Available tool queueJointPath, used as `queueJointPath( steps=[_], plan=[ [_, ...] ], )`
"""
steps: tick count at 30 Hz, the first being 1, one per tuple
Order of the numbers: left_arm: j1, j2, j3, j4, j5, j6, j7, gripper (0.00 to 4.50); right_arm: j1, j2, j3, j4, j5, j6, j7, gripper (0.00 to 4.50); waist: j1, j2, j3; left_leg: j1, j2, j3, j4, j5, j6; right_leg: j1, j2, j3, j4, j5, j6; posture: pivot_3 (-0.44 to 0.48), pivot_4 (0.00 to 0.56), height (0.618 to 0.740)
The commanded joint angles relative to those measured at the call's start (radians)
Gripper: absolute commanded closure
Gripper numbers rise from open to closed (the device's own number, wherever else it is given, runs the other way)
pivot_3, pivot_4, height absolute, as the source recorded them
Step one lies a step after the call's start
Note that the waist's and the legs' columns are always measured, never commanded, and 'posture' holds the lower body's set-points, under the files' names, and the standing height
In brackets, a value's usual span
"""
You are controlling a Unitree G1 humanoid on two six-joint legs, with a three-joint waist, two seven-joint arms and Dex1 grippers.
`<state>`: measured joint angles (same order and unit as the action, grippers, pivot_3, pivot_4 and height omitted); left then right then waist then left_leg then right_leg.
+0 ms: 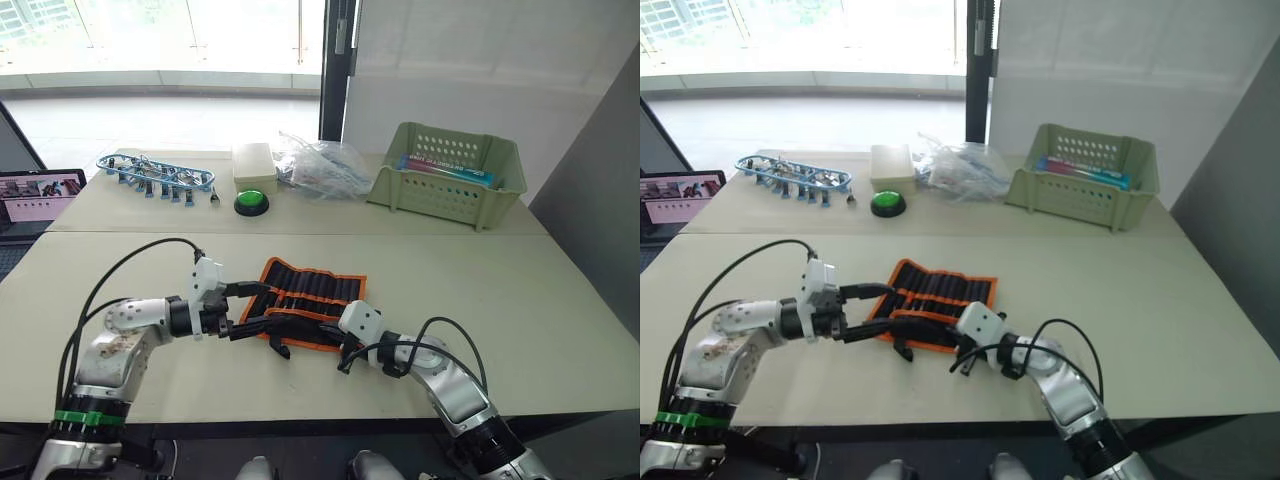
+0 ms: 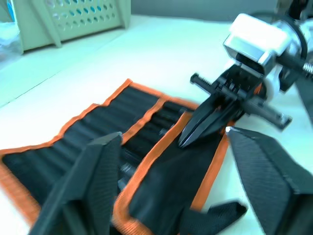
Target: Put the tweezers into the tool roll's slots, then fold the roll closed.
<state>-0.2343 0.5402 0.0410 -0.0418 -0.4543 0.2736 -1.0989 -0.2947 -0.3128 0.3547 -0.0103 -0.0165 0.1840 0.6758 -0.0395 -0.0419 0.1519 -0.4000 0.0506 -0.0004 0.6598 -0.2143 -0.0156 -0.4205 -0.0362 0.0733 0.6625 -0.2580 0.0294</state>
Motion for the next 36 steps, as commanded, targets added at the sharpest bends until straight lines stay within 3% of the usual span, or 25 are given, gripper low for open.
queueJointPath(
  steps=[1,2,5,7,15,20,26,31,36],
  plan=[
    [0.026,-0.054,-0.019,-0.036,0.045,-0.038,0.104,2.6,0.016,-0.004,0.006,-0.011,-0.005,0.023,0.004,4.5,0.0,0.0,0.0,0.0,0.0,0.0,0.0,0.0,0.0,0.0,0.0,0.0,0.0,0.0,0.0,0.0,0.15,0.738],
    [0.031,-0.067,-0.027,-0.037,0.057,-0.04,0.125,2.75,0.016,-0.004,0.005,-0.012,-0.005,0.024,0.005,4.5,0.0,0.0,0.0,0.0,0.0,0.0,0.0,0.0,0.0,0.0,0.0,0.0,0.0,0.0,0.0,0.0,0.15,0.738],
    [0.057,-0.093,-0.066,-0.034,0.122,-0.062,0.184,4.05,0.015,-0.006,0.005,-0.016,-0.005,0.031,0.006,4.5,0.0,0.0,0.0,0.0,0.0,0.0,0.0,0.0,0.0,0.0,0.0,0.0,0.0,0.0,0.0,0.0,0.15,0.738],
    [0.06,-0.11,-0.09,-0.006,0.179,-0.075,0.243,4.46,0.015,-0.006,0.004,-0.02,-0.005,0.037,0.005,4.5,0.0,0.0,0.0,0.0,0.0,0.0,0.0,0.0,0.0,0.0,0.0,0.0,0.0,0.0,0.0,0.0,0.15,0.738],
    [0.075,-0.112,-0.12,0.087,0.285,-0.103,0.336,4.46,0.028,-0.001,0.003,-0.056,-0.012,0.047,-0.016,4.5,-0.001,0.0,0.0,0.001,-0.001,0.0,0.0,0.0,0.0,0.001,0.0,0.0,-0.001,0.0,0.0,0.0,0.15,0.738],
    [0.084,-0.12,-0.126,0.072,0.273,-0.103,0.334,4.46,0.035,0.088,0.015,-0.133,0.038,0.004,-0.034,4.5,-0.003,0.001,0.0,0.001,0.0,0.0,-0.001,0.0,0.0,0.0,0.0,0.0,0.0,0.0,0.0,0.0,0.15,0.738],
    [0.09,-0.122,-0.128,0.062,0.264,-0.103,0.33,4.46,-0.006,0.165,0.083,0.006,-0.079,0.034,-0.143,4.5,-0.003,0.001,0.0,0.001,0.0,0.0,-0.001,0.0,0.0,0.0,0.0,0.0,-0.001,0.0,0.0,0.0,0.15,0.738],
    [0.091,-0.112,-0.119,0.059,0.258,-0.1,0.33,4.46,0.014,0.138,0.071,0.054,-0.115,0.056,-0.169,4.5,-0.003,0.002,0.0,0.001,0.0,0.0,-0.001,0.0,0.0,0.001,-0.001,0.0,-0.001,0.0,0.0,0.0,0.15,0.738],
    [0.091,-0.101,-0.112,0.065,0.259,-0.104,0.328,4.46,0.085,0.047,-0.008,-0.006,-0.086,0.068,-0.16,4.5,0.004,0.002,0.0,0.001,-0.001,0.0,-0.001,0.0,0.0,0.002,-0.002,0.0,-0.003,0.0,0.0,0.0,0.15,0.738]
  ],
)
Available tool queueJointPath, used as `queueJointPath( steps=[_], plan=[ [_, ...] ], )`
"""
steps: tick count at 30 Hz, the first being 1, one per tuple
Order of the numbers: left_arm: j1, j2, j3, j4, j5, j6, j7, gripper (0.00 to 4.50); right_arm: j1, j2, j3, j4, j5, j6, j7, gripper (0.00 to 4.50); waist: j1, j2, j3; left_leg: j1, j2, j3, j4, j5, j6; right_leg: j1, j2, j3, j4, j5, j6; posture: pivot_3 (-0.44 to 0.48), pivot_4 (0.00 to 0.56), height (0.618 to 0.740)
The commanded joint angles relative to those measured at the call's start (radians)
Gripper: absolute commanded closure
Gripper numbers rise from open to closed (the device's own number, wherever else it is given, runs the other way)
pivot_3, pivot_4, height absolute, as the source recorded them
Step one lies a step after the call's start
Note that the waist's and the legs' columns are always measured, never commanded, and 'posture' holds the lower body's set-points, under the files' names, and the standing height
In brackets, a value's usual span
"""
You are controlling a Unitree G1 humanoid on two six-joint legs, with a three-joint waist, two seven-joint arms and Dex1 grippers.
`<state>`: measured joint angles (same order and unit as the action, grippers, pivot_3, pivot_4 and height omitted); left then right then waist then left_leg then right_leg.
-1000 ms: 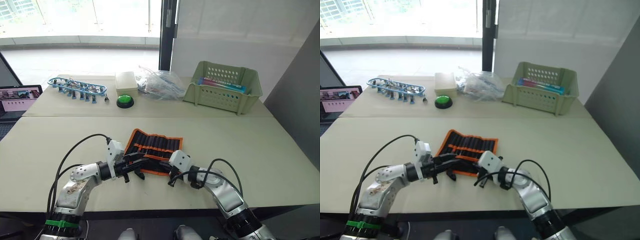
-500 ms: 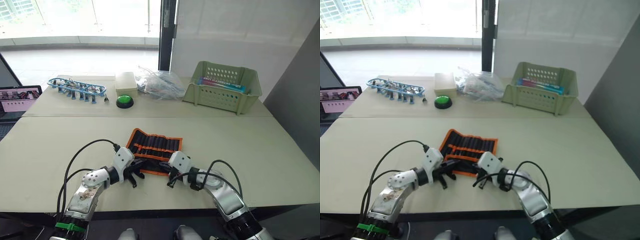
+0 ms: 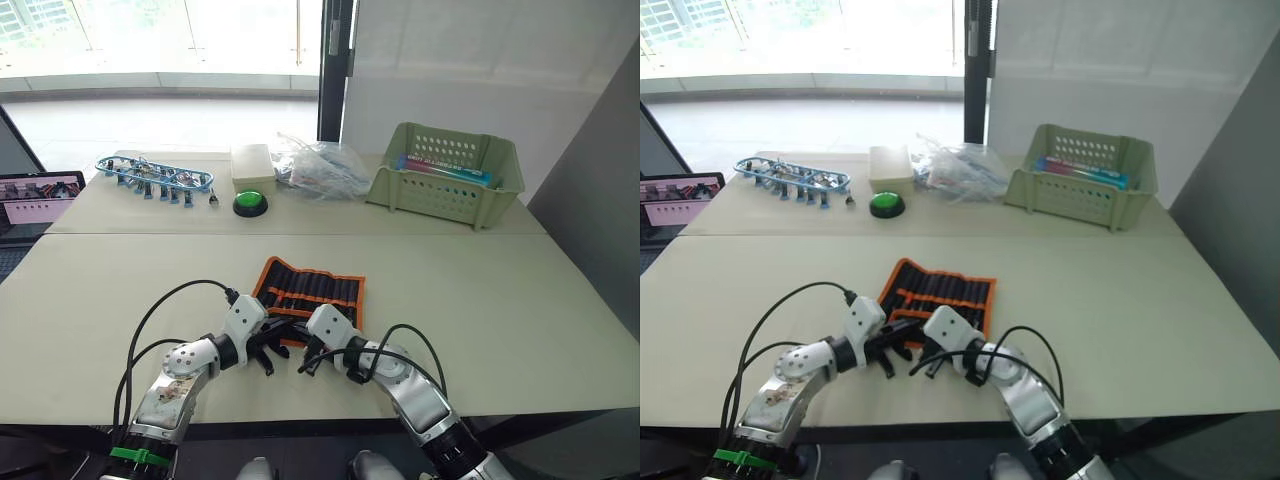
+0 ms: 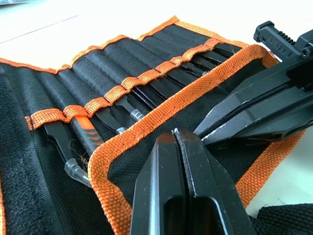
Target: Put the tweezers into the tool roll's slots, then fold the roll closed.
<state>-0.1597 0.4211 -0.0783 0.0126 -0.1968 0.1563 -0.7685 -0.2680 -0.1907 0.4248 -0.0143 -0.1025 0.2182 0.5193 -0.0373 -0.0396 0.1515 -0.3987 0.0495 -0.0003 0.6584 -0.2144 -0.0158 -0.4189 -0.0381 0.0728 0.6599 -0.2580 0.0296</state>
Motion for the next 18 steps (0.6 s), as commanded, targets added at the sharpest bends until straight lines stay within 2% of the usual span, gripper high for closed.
queueJointPath(
  steps=[1,8,13,17,18],
  plan=[
    [0.016,0.019,0.009,0.01,0.001,0.013,-0.002,4.46,0.069,-0.089,-0.087,-0.016,0.005,0.034,0.0,4.5,0.003,0.0,0.0,0.0,0.0,0.0,0.0,0.0,0.0,0.001,0.0,0.0,-0.001,0.0,0.0,0.0,0.15,0.738],
    [0.014,0.021,0.008,0.012,-0.004,0.012,-0.003,4.46,0.12,-0.153,-0.114,-0.122,0.032,0.054,0.028,4.5,0.001,0.0,0.0,0.0,0.0,0.001,0.0,0.0,0.0,0.001,-0.001,0.0,-0.004,0.0,0.0,0.0,0.15,0.738],
    [0.015,0.024,0.022,-0.039,-0.038,0.009,-0.023,4.46,0.118,-0.084,-0.17,-0.259,0.173,0.093,0.033,4.5,0.002,0.0,0.0,-0.001,0.0,0.001,0.0,0.0,0.0,0.0,-0.001,0.0,-0.004,0.0,0.001,0.0,0.15,0.738],
    [0.045,0.079,0.101,-0.172,-0.152,0.045,-0.083,4.46,0.117,-0.068,-0.242,-0.386,0.278,0.205,0.032,4.5,-0.007,0.001,0.002,-0.007,0.001,0.0,0.0,0.0,0.0,-0.005,-0.001,0.0,-0.004,0.001,0.001,0.0,0.15,0.738],
    [0.065,0.108,0.141,-0.223,-0.218,0.059,-0.125,4.49,0.121,-0.08,-0.265,-0.415,0.3,0.242,0.033,4.24,-0.007,0.001,0.002,-0.007,0.001,0.0,0.0,0.0,0.0,-0.005,-0.001,-0.001,-0.004,0.001,0.001,0.0,0.15,0.738]
  ],
)
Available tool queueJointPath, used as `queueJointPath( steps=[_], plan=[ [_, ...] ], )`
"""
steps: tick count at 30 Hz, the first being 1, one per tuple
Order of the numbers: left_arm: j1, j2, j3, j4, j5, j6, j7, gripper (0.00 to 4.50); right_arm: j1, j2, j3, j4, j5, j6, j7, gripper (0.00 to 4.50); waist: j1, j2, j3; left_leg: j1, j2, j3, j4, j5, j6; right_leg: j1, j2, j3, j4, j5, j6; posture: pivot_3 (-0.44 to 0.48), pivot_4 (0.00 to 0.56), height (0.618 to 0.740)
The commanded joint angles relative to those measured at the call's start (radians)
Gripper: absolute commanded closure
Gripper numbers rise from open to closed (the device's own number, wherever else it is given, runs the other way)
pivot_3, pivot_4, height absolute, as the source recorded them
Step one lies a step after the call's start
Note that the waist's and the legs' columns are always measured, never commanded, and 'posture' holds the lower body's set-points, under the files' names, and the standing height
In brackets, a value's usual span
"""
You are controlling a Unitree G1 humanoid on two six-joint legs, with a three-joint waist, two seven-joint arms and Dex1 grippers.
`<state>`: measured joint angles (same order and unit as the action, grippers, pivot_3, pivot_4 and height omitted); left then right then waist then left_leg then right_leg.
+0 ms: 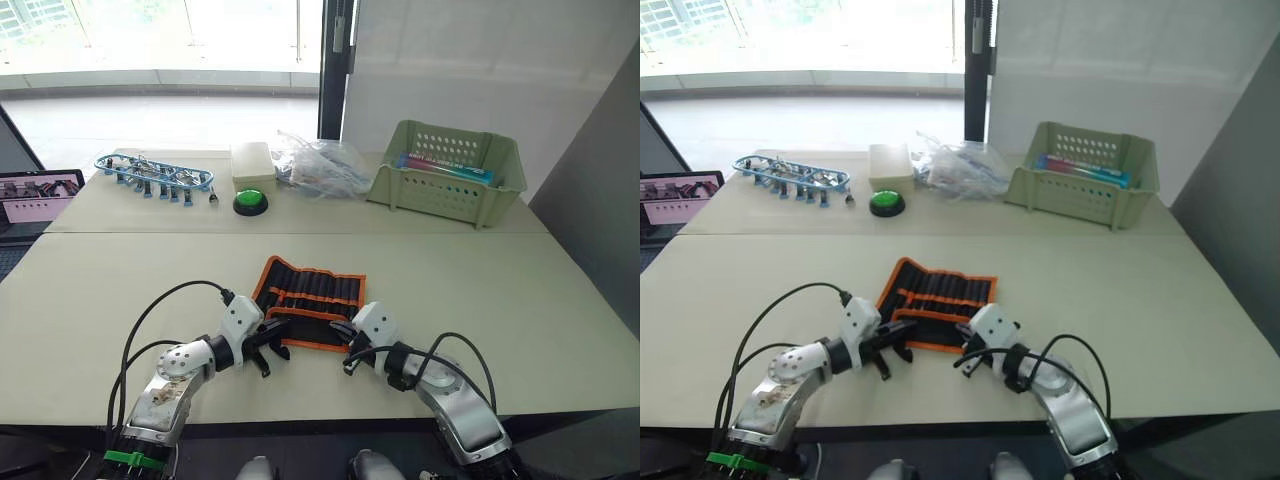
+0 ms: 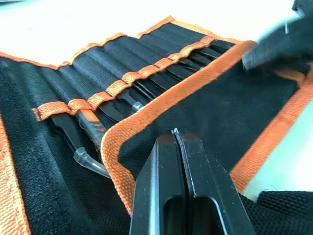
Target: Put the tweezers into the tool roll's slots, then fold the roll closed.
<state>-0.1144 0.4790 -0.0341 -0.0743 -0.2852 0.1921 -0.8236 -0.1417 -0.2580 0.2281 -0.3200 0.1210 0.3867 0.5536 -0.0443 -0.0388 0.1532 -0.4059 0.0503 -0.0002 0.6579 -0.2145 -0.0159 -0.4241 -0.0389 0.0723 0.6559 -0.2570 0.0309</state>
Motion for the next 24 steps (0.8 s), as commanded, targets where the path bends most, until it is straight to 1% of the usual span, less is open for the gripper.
queueJointPath(
  steps=[1,4,5,7,10,12,13,15,18,21,24],
  plan=[
    [0.042,0.085,0.141,-0.18,-0.182,0.035,-0.107,4.5,-0.002,-0.029,-0.094,-0.133,0.099,0.114,0.002,3.95,0.0,-0.001,0.0,0.0,0.0,0.0,-0.001,0.0,0.0,0.0,0.0,0.0,0.0,0.0,0.0,0.0,0.15,0.738],
    [0.104,0.189,0.257,-0.262,-0.304,0.098,-0.182,4.5,0.007,-0.092,-0.15,-0.169,0.148,0.232,0.013,2.97,0.001,0.0,0.001,0.001,0.0,0.0,-0.007,0.0,0.0,0.0,-0.002,-0.001,-0.006,0.0,-0.001,0.0,0.15,0.738],
    [0.13,0.221,0.295,-0.273,-0.341,0.119,-0.208,4.5,0.008,-0.114,-0.161,-0.171,0.162,0.275,0.016,2.58,0.001,0.0,0.001,0.001,0.0,0.001,-0.01,0.0,0.0,0.001,-0.002,-0.001,-0.008,0.0,-0.001,0.0,0.15,0.738],
    [0.188,0.284,0.371,-0.275,-0.386,0.126,-0.279,4.5,0.003,-0.158,-0.171,-0.167,0.183,0.347,0.028,1.98,0.001,0.0,0.001,0.002,0.0,0.001,-0.012,0.0,0.0,0.0,-0.003,-0.001,-0.009,0.0,-0.002,0.0,0.15,0.738],
    [0.258,0.353,0.452,-0.228,-0.394,0.097,-0.379,3.69,-0.042,-0.146,-0.213,-0.118,0.238,0.496,-0.013,0.91,-0.002,0.0,0.001,0.002,-0.001,0.002,-0.015,0.0,0.0,0.0,-0.003,-0.002,-0.011,-0.001,-0.004,0.0,0.15,0.738],
    [0.287,0.39,0.468,-0.187,-0.38,0.081,-0.438,3.0,-0.077,-0.117,-0.235,-0.078,0.274,0.589,-0.037,0.22,-0.001,0.001,0.002,0.002,0.0,0.002,-0.015,0.0,0.0,-0.001,-0.003,-0.002,-0.011,-0.001,-0.004,0.0,0.15,0.738],
    [0.292,0.403,0.467,-0.174,-0.368,0.072,-0.457,2.69,-0.094,-0.103,-0.242,-0.06,0.29,0.625,-0.044,0.2,-0.001,0.001,0.002,0.002,0.0,0.002,-0.015,0.0,0.0,-0.001,-0.003,-0.002,-0.011,-0.001,-0.004,0.0,0.15,0.738],
    [0.278,0.406,0.458,-0.155,-0.35,0.054,-0.454,2.04,-0.124,-0.067,-0.265,-0.025,0.325,0.685,-0.059,0.2,0.0,0.002,0.002,0.002,0.0,0.002,-0.015,0.0,0.0,-0.001,-0.003,-0.002,-0.011,-0.002,-0.004,0.0,0.15,0.738],
    [0.261,0.398,0.448,-0.145,-0.329,0.032,-0.444,1.01,-0.141,-0.038,-0.263,0.003,0.347,0.723,-0.065,0.2,0.0,0.001,0.002,0.002,0.0,0.002,-0.015,0.0,0.0,-0.001,-0.003,-0.003,-0.012,-0.002,-0.004,0.0,0.15,0.738],
    [0.254,0.382,0.44,-0.157,-0.323,0.027,-0.428,0.01,-0.158,0.06,-0.318,0.004,0.439,0.82,-0.087,0.2,-0.003,0.0,0.002,0.002,0.0,0.002,-0.015,0.0,0.0,0.0,-0.003,-0.003,-0.012,-0.002,-0.003,0.0,0.15,0.738],
    [0.253,0.372,0.435,-0.169,-0.322,0.029,-0.415,0.01,-0.176,0.13,-0.377,0.013,0.493,0.889,-0.114,0.2,-0.012,0.0,0.002,0.002,0.002,0.002,-0.017,0.0,0.0,-0.001,-0.001,-0.003,-0.011,0.0,-0.005,0.0,0.15,0.738]
  ],
)
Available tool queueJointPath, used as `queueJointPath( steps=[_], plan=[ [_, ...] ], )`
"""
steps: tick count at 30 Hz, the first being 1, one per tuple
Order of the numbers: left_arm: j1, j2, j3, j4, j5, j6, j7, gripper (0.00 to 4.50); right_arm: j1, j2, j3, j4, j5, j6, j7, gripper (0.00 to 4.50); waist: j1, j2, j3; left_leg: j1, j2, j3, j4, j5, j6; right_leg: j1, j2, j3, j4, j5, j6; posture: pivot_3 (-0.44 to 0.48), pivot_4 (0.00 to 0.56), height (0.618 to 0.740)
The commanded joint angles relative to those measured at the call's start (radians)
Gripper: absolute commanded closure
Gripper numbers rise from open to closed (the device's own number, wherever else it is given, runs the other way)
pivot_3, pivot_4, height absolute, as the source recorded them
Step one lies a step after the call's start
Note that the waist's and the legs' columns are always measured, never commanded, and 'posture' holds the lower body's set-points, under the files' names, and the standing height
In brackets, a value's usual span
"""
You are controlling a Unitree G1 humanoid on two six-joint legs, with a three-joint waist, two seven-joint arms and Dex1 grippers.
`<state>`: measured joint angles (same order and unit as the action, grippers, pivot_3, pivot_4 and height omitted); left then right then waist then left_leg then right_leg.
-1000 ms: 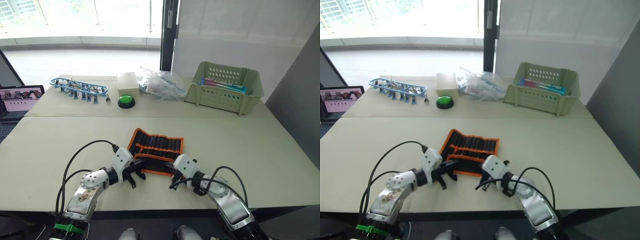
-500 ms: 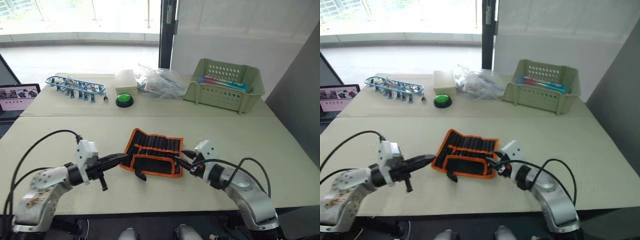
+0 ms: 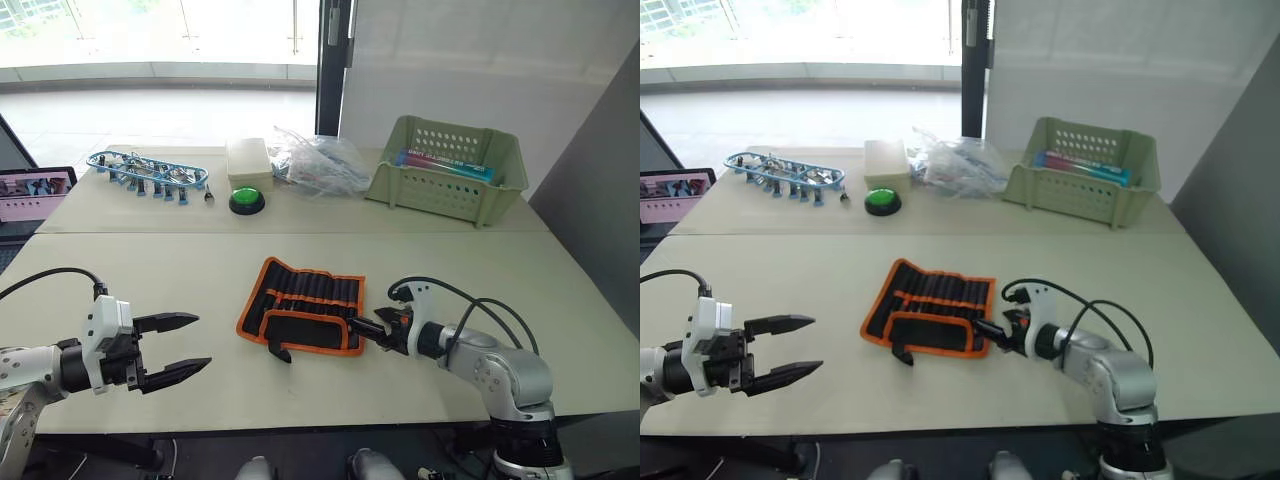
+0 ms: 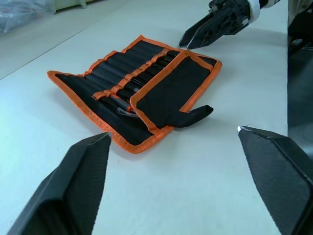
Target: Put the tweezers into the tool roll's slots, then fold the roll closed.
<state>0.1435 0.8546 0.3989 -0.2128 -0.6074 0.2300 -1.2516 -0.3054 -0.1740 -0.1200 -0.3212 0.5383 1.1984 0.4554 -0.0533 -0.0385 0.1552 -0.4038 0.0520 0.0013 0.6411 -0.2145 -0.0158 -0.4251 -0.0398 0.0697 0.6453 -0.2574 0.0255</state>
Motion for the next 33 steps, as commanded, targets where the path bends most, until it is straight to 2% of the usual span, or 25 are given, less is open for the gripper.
queueJointPath(
  steps=[1,4,9,13,22,26,33],
  plan=[
    [-0.004,-0.006,0.0,-0.033,0.002,-0.009,0.017,0.01,-0.021,0.066,-0.052,0.023,0.091,0.095,-0.028,0.2,-0.005,0.0,0.0,0.0,0.0,0.0,0.0,0.0,0.0,0.0,0.001,0.0,0.001,0.0,-0.001,0.0,0.15,0.738],
    [-0.003,-0.01,-0.003,-0.038,0.005,-0.011,0.027,0.01,-0.054,0.118,-0.124,0.05,0.138,0.143,-0.063,0.2,-0.009,0.0,0.0,0.0,0.0,-0.001,0.0,0.0,0.0,0.0,0.001,0.0,0.001,0.001,-0.001,0.0,0.15,0.738],
    [-0.013,-0.015,-0.006,-0.038,0.007,-0.008,0.041,0.01,-0.089,0.13,-0.208,0.103,0.161,0.159,-0.109,0.2,-0.013,0.001,0.0,0.0,-0.001,-0.001,0.0,0.0,0.0,0.0,0.001,0.0,0.001,0.001,-0.001,0.0,0.15,0.738],
    [-0.016,-0.017,-0.012,-0.042,0.008,-0.004,0.046,0.0,-0.088,0.106,-0.22,0.118,0.17,0.15,-0.124,1.33,-0.012,0.001,0.0,-0.001,-0.001,-0.001,0.0,0.0,0.0,0.0,0.0,0.0,0.001,0.001,-0.001,0.0,0.15,0.738],
    [-0.039,-0.021,-0.036,-0.038,0.012,-0.002,0.065,0.0,-0.073,0.118,-0.25,0.121,0.211,0.139,-0.14,4.45,-0.014,0.001,0.0,-0.001,-0.001,-0.001,0.0,0.0,0.0,0.0,0.0,0.001,0.001,0.0,-0.001,0.0,0.15,0.738],
    [-0.046,-0.022,-0.05,-0.034,0.016,-0.003,0.072,0.0,-0.09,0.097,-0.307,0.133,0.251,0.135,-0.153,4.48,-0.015,0.001,0.001,0.0,-0.002,-0.001,0.0,0.0,0.0,0.0,0.0,0.001,0.0,0.0,0.001,0.0,0.15,0.738],
    [-0.057,-0.029,-0.076,-0.029,0.026,-0.008,0.082,0.0,-0.108,-0.045,-0.36,0.147,0.311,0.166,-0.123,4.48,-0.002,0.003,0.002,-0.002,-0.003,-0.001,0.0,0.0,0.0,0.0,-0.001,0.001,0.0,0.0,0.0,0.0,0.15,0.738]
  ],
)
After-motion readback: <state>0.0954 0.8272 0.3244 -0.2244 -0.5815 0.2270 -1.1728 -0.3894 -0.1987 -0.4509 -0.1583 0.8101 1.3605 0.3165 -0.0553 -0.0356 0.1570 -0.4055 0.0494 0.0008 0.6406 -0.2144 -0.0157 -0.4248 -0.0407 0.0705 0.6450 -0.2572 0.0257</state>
